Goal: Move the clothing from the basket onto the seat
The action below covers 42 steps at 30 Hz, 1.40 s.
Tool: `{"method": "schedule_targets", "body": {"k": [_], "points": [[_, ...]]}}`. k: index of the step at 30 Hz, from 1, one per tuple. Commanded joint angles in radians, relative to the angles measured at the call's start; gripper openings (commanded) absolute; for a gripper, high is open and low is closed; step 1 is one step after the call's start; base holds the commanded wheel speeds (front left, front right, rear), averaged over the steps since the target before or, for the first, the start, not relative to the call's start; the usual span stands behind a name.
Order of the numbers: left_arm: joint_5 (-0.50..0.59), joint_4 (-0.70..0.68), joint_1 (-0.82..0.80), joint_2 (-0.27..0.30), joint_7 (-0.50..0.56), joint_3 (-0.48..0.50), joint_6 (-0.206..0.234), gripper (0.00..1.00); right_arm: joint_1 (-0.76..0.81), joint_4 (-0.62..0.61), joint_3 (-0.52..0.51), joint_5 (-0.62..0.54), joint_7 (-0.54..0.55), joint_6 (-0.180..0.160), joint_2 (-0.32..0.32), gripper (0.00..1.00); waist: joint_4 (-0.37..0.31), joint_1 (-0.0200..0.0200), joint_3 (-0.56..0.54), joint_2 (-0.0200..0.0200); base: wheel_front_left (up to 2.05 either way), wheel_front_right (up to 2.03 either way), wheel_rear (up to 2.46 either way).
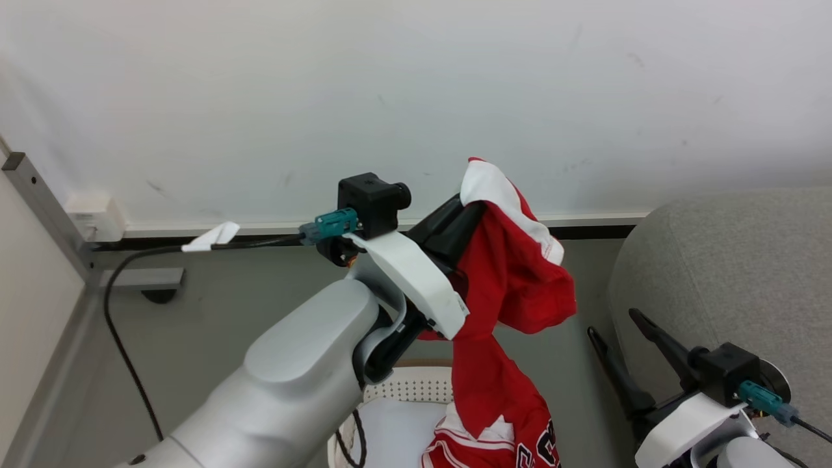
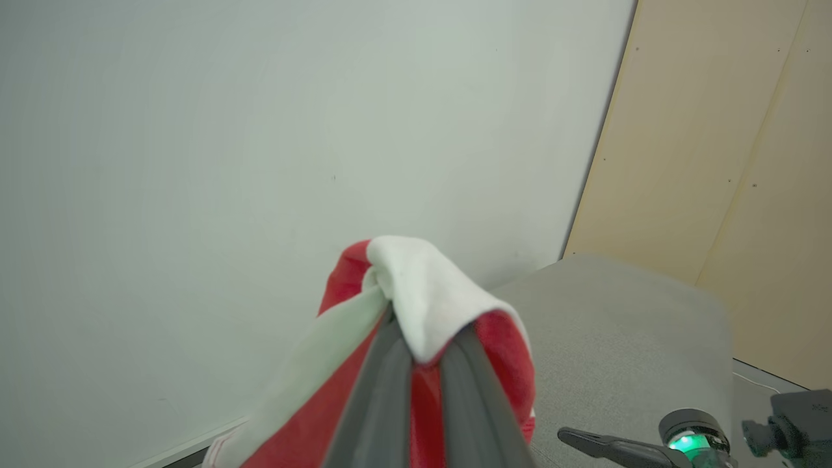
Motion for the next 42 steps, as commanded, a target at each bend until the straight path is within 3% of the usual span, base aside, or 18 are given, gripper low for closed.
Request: {"method": "schedule_targets", "body": {"k": [1,11,15,21,27,34,35,36,42], "points": [[0.002,-0.013,0.012,-0.005,0.002,-0.004,-0.005,0.0,-0.042,0.031,0.042,0.031,0.004,-0.002,-0.021,1.0,0.017,0.0,-0.001,-0.0001,0.0,0.0,0.0],[0.008,-0.074,0.007,-0.027,0.028,-0.052,-0.017,0.0,-0.217,0.188,0.341,0.225,0.088,-0.002,-0.068,1.0,0.09,0.0,-0.005,-0.0001,0.0,0.0,0.0],[0.004,-0.091,0.008,-0.034,0.039,-0.065,-0.02,0.0,-0.269,0.226,0.47,0.324,0.107,-0.002,-0.05,1.0,0.122,0.0,-0.006,-0.0001,0.0,0.0,0.0],[-0.007,-0.112,0.008,-0.043,0.051,-0.082,-0.023,0.0,-0.322,0.295,0.615,0.442,0.048,-0.002,0.004,1.0,0.167,0.0,-0.007,-0.0001,0.0,0.0,0.0],[-0.015,-0.128,0.014,-0.044,0.063,-0.091,-0.024,0.0,-0.36,0.355,0.715,0.529,-0.004,-0.002,0.044,1.0,0.2,0.0,-0.006,-0.0001,0.0,0.0,0.0],[-0.021,-0.136,0.019,-0.042,0.067,-0.096,-0.02,0.0,-0.384,0.41,0.746,0.562,-0.042,-0.002,0.064,1.0,0.213,0.0,-0.005,-0.0001,0.0,0.0,0.0],[-0.022,-0.135,0.023,-0.037,0.068,-0.097,-0.017,0.0,-0.387,0.42,0.743,0.571,-0.047,-0.002,0.066,0.11,0.213,0.0,-0.006,-0.0001,0.0,0.0,0.0],[-0.023,-0.132,0.026,-0.035,0.069,-0.097,-0.016,0.0,-0.388,0.423,0.736,0.575,-0.048,-0.002,0.064,0.0,0.212,0.0,-0.006,-0.0001,0.0,0.0,0.0],[-0.03,-0.118,0.037,-0.022,0.063,-0.093,-0.006,0.0,-0.338,0.365,0.605,0.521,-0.048,-0.002,0.05,0.0,0.195,0.0,-0.005,-0.0001,0.0,0.0,0.0]]}}
